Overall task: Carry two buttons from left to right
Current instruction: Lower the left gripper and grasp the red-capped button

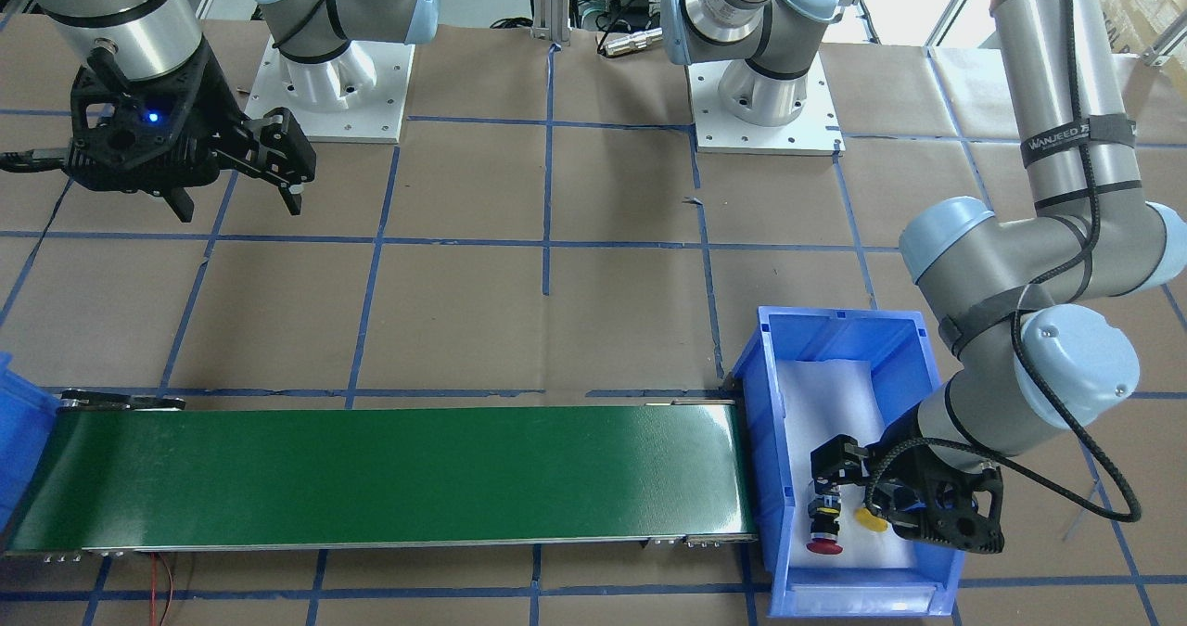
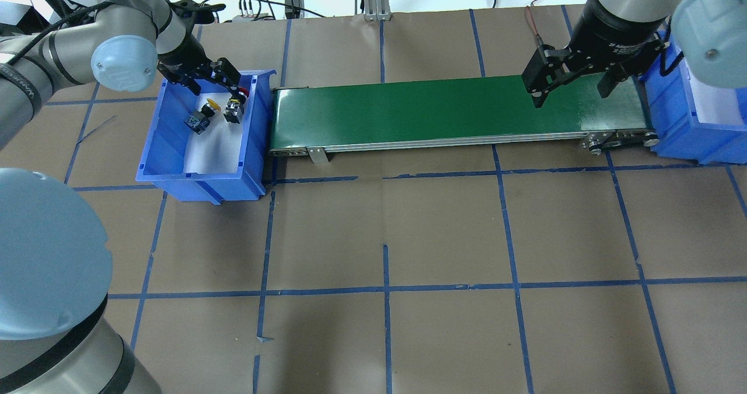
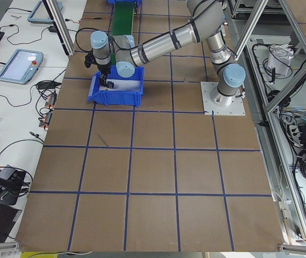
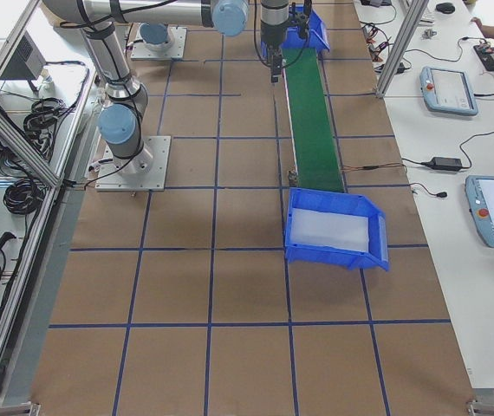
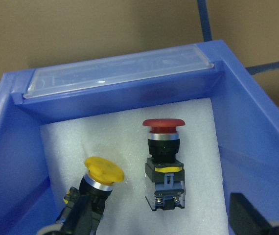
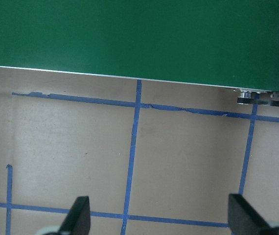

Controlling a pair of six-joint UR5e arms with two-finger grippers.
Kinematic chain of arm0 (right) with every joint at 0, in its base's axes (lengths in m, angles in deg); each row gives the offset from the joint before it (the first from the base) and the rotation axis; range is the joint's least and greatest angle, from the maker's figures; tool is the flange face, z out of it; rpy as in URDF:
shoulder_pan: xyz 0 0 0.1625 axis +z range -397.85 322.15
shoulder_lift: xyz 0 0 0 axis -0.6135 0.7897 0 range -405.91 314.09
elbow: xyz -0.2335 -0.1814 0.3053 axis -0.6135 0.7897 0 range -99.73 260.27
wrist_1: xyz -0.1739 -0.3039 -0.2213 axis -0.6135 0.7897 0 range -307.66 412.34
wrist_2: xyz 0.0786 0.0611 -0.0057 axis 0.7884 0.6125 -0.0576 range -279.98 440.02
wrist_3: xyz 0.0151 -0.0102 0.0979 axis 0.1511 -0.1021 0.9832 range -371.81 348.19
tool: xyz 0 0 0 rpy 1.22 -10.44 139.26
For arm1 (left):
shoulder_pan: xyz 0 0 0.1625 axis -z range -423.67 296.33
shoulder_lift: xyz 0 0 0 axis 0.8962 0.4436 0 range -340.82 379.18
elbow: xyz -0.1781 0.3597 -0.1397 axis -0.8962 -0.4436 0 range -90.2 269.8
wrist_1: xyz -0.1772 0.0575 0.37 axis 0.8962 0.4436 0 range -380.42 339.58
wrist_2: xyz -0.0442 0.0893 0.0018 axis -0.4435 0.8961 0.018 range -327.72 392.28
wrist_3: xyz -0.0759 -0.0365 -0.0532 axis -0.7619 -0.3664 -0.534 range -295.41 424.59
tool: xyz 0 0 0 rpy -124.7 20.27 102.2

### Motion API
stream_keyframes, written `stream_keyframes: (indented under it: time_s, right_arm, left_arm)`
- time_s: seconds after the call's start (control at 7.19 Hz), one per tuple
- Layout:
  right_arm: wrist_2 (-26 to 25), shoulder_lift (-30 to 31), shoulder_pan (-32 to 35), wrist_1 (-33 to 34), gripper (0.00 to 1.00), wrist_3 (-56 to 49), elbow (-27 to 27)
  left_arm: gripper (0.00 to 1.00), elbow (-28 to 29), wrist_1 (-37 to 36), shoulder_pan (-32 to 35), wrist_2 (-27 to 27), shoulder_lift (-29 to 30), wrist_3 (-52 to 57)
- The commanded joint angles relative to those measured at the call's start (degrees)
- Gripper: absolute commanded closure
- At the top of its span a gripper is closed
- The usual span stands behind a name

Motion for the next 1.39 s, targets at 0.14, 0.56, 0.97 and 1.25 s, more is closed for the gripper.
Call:
stream_keyframes:
  time_s: [0.14,0.56,0.97,1.25]
  right_arm:
    - [0.0,0.0,0.0,0.0,0.0,0.0,0.0]
    - [-0.09,0.0,0.0,0.0,0.0,-0.35,0.0]
    - [-0.09,0.0,0.0,0.0,0.0,-0.44,0.0]
    - [-0.09,0.0,0.0,0.0,0.0,-0.44,0.0]
  left_arm:
    - [0.13,-1.54,0.0,-0.07,0.0,0.19,-0.58]
    - [0.13,-1.81,0.0,0.28,-0.17,0.71,-0.93]
    - [0.19,-1.81,0.08,0.63,-0.09,1.86,-0.85]
    - [0.2,-1.81,0.08,0.72,0.0,1.95,-0.85]
